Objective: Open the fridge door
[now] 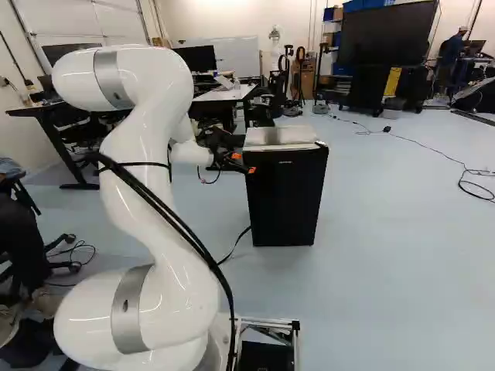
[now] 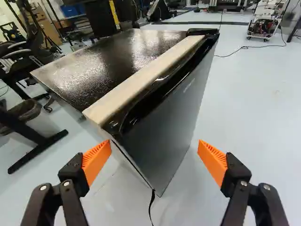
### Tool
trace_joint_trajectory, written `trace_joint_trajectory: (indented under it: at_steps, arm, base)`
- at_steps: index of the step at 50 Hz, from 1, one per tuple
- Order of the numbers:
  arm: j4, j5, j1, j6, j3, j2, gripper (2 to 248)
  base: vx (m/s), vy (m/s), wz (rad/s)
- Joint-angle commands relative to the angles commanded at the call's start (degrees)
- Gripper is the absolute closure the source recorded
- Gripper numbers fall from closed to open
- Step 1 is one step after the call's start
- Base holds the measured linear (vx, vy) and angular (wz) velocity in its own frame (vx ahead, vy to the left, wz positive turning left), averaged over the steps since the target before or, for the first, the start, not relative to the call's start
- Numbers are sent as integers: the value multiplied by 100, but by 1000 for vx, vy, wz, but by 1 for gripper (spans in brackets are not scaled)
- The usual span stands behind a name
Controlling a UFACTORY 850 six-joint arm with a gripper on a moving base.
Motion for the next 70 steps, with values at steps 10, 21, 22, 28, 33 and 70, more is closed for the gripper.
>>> trace_joint_trajectory:
  at_steps: [10, 21, 22, 28, 33, 70]
  arm:
    - [75, 0, -1, 0, 190, 121, 3]
    - [101, 0, 28, 0, 229, 146, 3]
    - [101, 0, 37, 0, 230, 148, 3]
    - [101, 0, 119, 0, 239, 153, 3]
    - [101, 0, 188, 0, 218, 140, 3]
    - [160, 0, 219, 0, -497, -314, 3]
  base:
    - [0, 0, 0]
    - [0, 0, 0]
    - [0, 0, 0]
    - [0, 0, 0]
    - [0, 0, 0]
    - [0, 0, 0]
